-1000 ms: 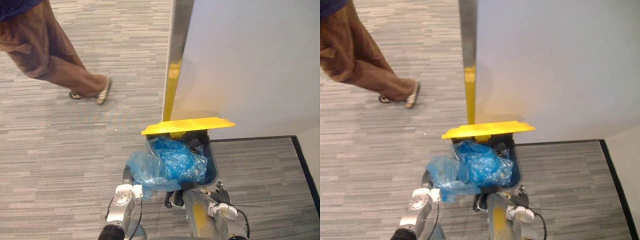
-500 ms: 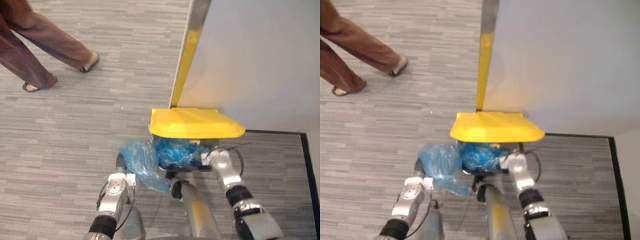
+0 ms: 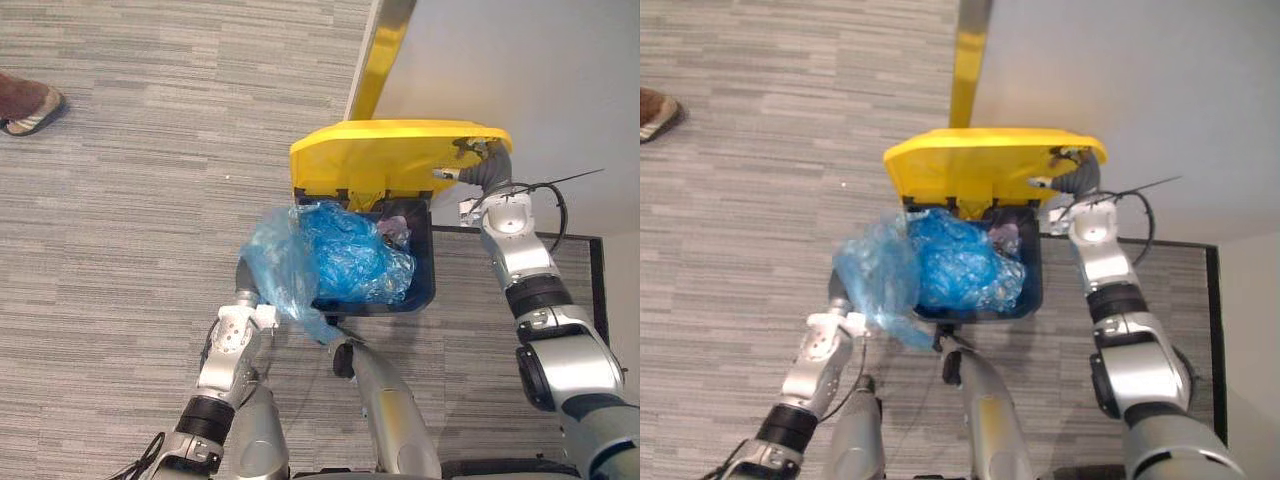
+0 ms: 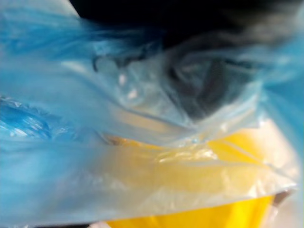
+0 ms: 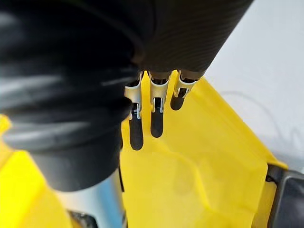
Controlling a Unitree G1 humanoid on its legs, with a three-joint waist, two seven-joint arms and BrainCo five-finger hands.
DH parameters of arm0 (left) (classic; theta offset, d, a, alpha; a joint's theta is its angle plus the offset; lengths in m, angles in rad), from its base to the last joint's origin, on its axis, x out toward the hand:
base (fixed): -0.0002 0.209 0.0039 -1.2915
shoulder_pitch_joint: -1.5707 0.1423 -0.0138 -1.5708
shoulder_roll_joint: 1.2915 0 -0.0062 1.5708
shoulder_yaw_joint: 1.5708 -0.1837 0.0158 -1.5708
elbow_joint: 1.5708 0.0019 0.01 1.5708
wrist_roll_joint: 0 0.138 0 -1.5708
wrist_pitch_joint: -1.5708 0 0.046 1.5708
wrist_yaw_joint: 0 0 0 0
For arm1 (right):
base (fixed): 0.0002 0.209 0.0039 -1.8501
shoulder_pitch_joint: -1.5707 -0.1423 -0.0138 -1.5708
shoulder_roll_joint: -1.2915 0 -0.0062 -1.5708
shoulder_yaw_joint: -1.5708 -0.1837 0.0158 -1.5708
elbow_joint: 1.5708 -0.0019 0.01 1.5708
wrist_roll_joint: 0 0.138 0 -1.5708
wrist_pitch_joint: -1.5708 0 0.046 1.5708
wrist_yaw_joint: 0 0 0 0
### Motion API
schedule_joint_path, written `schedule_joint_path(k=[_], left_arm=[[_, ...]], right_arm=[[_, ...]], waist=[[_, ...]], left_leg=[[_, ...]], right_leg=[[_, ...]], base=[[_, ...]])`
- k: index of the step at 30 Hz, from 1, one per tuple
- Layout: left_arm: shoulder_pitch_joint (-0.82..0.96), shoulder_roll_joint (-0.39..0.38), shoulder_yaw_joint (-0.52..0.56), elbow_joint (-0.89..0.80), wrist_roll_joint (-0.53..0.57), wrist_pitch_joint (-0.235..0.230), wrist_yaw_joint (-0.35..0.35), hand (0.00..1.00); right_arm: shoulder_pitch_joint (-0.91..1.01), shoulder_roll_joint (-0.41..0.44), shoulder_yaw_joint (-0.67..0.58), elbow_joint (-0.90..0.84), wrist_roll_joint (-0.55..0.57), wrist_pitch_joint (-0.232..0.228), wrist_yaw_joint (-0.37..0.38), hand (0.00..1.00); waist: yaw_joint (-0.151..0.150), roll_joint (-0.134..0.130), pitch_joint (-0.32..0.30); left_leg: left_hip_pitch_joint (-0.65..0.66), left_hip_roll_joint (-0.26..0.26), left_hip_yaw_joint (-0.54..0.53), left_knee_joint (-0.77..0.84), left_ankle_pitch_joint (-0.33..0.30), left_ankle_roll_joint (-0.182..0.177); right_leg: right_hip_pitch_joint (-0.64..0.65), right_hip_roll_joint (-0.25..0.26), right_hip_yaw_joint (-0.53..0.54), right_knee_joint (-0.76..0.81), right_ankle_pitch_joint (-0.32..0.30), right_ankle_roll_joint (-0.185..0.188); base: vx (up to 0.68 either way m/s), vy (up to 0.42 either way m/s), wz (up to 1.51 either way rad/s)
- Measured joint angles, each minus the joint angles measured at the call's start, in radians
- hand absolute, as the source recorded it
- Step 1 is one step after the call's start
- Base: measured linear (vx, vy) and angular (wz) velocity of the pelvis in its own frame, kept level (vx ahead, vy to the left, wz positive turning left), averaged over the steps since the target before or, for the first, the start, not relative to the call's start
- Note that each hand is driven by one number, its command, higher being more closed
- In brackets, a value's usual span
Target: Gather rubbish on tea table into small bin, then transfer packed bag to large trash can.
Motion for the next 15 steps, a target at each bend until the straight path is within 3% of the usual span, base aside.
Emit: schedule_joint_path(k=[15], left_arm=[[-0.082, -0.012, -0.158, -0.285, -0.04, -0.041, -0.031, 1.0]], right_arm=[[-0.07, -0.014, 0.061, 0.049, 0.001, 0.032, 0.021, 0.0]], waist=[[-0.006, 0.007, 0.036]], left_leg=[[0.057, -0.025, 0.035, 0.018, -0.016, 0.013]], right_leg=[[0.033, -0.029, 0.029, 0.043, -0.007, -0.01]], base=[[0.0, 0.008, -0.03]])
